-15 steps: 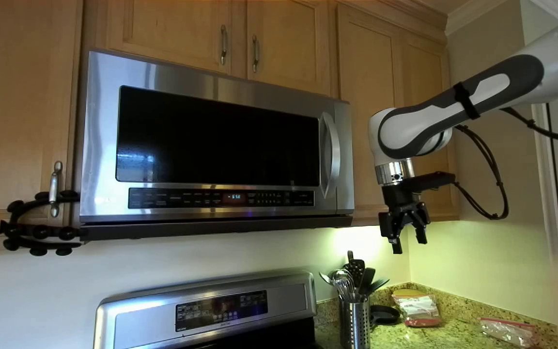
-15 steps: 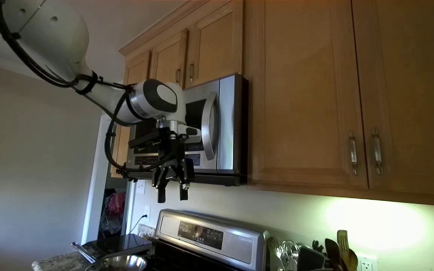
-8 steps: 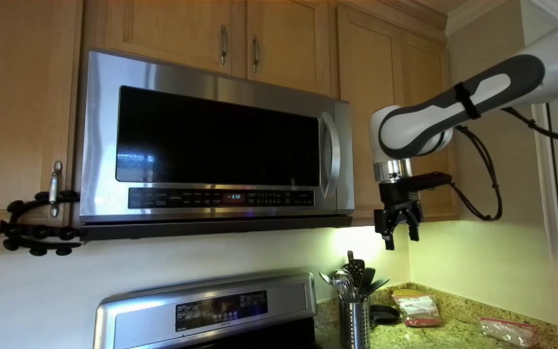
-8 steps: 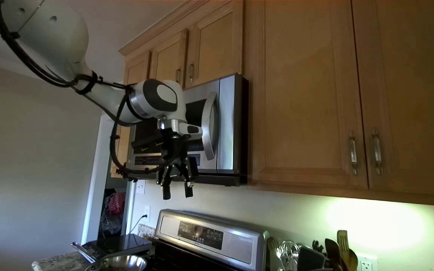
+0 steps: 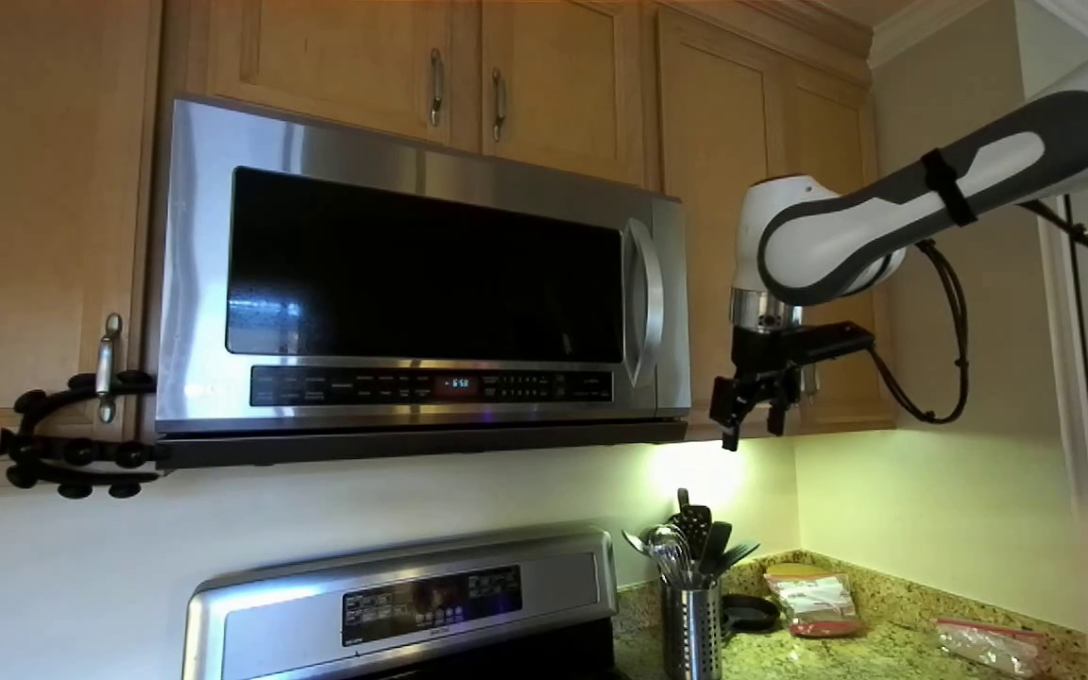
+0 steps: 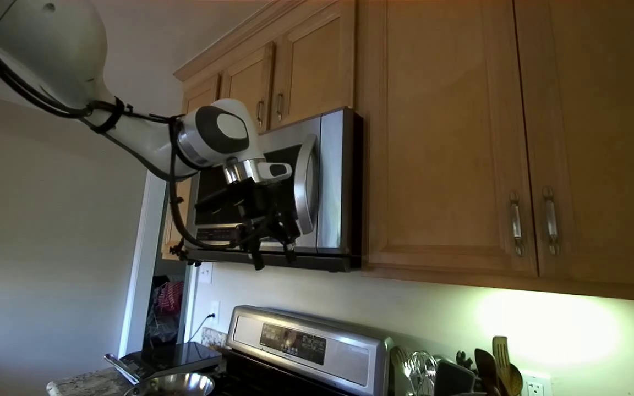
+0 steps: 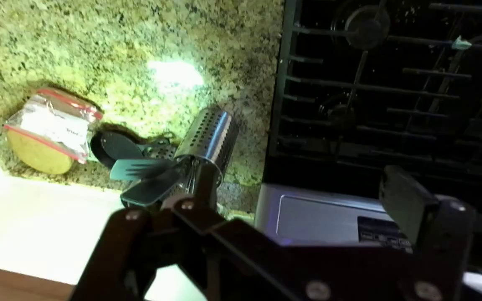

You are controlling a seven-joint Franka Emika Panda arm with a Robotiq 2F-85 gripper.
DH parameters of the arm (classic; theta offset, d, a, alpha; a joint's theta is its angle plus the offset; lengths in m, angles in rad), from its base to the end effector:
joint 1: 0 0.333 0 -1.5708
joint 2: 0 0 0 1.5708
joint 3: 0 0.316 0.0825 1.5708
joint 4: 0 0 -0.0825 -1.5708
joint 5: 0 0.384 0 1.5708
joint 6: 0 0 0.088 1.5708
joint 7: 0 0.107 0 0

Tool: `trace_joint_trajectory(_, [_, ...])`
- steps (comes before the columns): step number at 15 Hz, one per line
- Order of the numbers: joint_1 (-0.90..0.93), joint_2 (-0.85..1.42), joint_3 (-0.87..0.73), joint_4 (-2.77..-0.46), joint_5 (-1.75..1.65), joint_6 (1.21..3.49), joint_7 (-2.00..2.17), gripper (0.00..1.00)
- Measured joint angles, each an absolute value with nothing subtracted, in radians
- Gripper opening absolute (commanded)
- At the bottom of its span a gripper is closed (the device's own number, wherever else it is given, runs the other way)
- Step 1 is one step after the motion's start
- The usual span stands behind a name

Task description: Open the door to the microwave

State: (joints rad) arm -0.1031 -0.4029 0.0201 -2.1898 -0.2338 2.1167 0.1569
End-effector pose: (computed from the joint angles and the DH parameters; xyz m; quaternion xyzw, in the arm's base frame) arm 0.4606 -0.0477 0.5828 0.9774 -0.0743 0.1668 0.1062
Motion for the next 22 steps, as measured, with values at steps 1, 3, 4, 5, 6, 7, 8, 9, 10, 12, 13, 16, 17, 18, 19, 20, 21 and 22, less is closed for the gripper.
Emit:
trace_joint_trajectory(1, [-0.103, -0.412, 0.021, -2.197, -0.236, 2.157, 0.157, 1.0])
trace_joint_trajectory(3, [-0.102, -0.42, 0.022, -2.2, -0.237, 2.23, 0.157, 1.0])
trace_joint_trajectory(4, [-0.102, -0.421, 0.022, -2.199, -0.237, 2.265, 0.157, 1.0])
trace_joint_trajectory(5, [-0.102, -0.421, 0.022, -2.197, -0.237, 2.299, 0.157, 1.0])
trace_joint_trajectory(6, [-0.102, -0.42, 0.022, -2.194, -0.237, 2.332, 0.157, 1.0])
trace_joint_trajectory(7, [-0.102, -0.42, 0.022, -2.191, -0.237, 2.364, 0.157, 1.0])
trace_joint_trajectory(8, [-0.103, -0.418, 0.023, -2.184, -0.237, 2.389, 0.157, 1.0])
trace_joint_trajectory(9, [-0.104, -0.414, 0.026, -2.174, -0.245, 2.392, 0.157, 1.0])
trace_joint_trajectory(10, [-0.105, -0.41, 0.03, -2.166, -0.25, 2.391, 0.158, 1.0])
trace_joint_trajectory(12, [-0.105, -0.405, 0.035, -2.161, -0.252, 2.391, 0.158, 1.0])
trace_joint_trajectory(13, [-0.105, -0.404, 0.035, -2.161, -0.253, 2.391, 0.158, 1.0])
trace_joint_trajectory(16, [-0.106, -0.404, 0.035, -2.16, -0.252, 2.391, 0.158, 1.0])
trace_joint_trajectory(17, [-0.106, -0.404, 0.035, -2.16, -0.252, 2.395, 0.161, 1.0])
trace_joint_trajectory(18, [-0.106, -0.404, 0.035, -2.159, -0.252, 2.404, 0.166, 1.0])
trace_joint_trajectory(19, [-0.106, -0.404, 0.035, -2.157, -0.252, 2.421, 0.174, 1.0])
trace_joint_trajectory(20, [-0.106, -0.404, 0.035, -2.152, -0.252, 2.44, 0.18, 1.0])
trace_joint_trajectory(21, [-0.107, -0.404, 0.035, -2.145, -0.252, 2.463, 0.184, 1.0])
trace_joint_trajectory(22, [-0.108, -0.404, 0.035, -2.138, -0.252, 2.485, 0.189, 1.0])
